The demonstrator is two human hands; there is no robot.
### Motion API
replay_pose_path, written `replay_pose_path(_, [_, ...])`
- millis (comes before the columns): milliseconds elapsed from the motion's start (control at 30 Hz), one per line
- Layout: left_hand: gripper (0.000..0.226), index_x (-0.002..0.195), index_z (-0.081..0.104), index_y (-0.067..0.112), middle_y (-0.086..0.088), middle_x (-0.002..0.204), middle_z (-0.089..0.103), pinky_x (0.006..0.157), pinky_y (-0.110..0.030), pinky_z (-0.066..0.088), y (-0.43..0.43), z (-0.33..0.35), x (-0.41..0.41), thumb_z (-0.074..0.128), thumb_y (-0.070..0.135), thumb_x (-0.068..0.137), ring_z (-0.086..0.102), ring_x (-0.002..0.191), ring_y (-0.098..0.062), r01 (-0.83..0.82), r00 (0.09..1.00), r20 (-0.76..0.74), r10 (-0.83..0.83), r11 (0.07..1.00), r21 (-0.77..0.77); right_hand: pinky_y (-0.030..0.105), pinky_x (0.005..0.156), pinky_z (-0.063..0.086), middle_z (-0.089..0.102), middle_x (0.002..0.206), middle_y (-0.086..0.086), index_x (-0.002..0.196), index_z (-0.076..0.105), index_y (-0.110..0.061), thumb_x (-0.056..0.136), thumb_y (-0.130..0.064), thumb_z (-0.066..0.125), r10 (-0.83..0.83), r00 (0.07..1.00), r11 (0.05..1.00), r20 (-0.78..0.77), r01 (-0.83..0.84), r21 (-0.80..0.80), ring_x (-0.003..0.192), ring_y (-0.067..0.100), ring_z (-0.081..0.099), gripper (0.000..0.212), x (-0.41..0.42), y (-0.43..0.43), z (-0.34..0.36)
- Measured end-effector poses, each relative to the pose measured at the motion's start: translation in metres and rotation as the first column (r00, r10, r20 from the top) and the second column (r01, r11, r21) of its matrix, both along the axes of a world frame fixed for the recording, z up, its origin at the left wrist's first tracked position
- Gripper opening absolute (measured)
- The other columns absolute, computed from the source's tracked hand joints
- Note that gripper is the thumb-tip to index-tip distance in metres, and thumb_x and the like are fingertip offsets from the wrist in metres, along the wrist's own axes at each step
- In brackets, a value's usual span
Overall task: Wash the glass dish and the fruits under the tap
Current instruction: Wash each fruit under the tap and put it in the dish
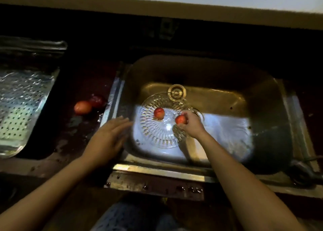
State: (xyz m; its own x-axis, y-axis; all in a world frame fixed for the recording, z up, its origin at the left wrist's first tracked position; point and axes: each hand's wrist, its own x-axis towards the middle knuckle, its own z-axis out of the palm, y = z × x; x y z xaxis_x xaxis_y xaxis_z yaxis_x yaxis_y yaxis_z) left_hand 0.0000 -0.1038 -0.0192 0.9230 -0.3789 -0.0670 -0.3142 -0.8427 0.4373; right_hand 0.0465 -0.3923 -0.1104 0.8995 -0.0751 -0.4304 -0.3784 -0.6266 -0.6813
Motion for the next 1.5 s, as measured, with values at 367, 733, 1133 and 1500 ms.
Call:
replay_pose_path(367, [0.056,0.141,0.036,0.010,-0.008,0.152,0.024,0.117,-0.040,0.012,0.046,-0.031,-0.019,0.036,0.040,0.094,0.019,0.143,-0.028,0.115,0.990,0.050,-0.133,0.957,0.266,0.041,0.095,0.045,0.059,0.123,0.015,0.126,0.051,-0.019,0.081,-0.019,0.069,0.133,0.989,0.973,-0.066,-0.143,-0.181,0.110,0.031,0.055,0.048,0.031,0.036,-0.044])
replay_pose_path(733, [0.056,0.141,0.037,0.010,-0.006,0.152,0.029,0.116,-0.039,0.014,0.049,-0.036,-0.021,0.037,0.041,0.095,0.018,0.143,-0.025,0.105,0.988,0.085,-0.128,0.966,0.234,0.035,0.097,0.033,0.053,0.129,0.002,0.132,0.048,-0.022,0.089,-0.038,0.054,0.348,0.821,0.937,0.452,-0.293,-0.189,0.122,0.022,0.036,0.046,0.071,0.119,0.061])
replay_pose_path(1133, [0.055,0.139,0.042,0.012,-0.007,0.150,0.035,0.118,-0.038,0.013,0.052,-0.037,-0.021,0.035,0.043,0.094,0.020,0.142,-0.023,0.107,0.982,0.126,-0.142,0.961,0.253,0.032,0.100,0.028,0.053,0.130,-0.005,0.131,0.052,-0.029,0.079,-0.037,0.069,0.802,0.523,0.586,0.288,-0.782,-0.211,0.108,0.019,0.036,0.056,0.099,0.199,0.093])
replay_pose_path(1500, [0.047,0.136,0.043,0.013,-0.006,0.139,0.048,0.109,-0.022,0.023,0.003,0.019,0.010,0.051,0.028,0.093,0.041,0.130,-0.018,-0.116,0.993,-0.045,0.107,0.955,-0.274,0.015,0.094,0.046,0.051,0.118,-0.010,0.114,0.054,-0.024,0.079,-0.015,0.071,0.288,0.892,0.843,0.348,-0.409,0.350,0.105,0.002,0.056,0.040,0.058,0.102,0.144])
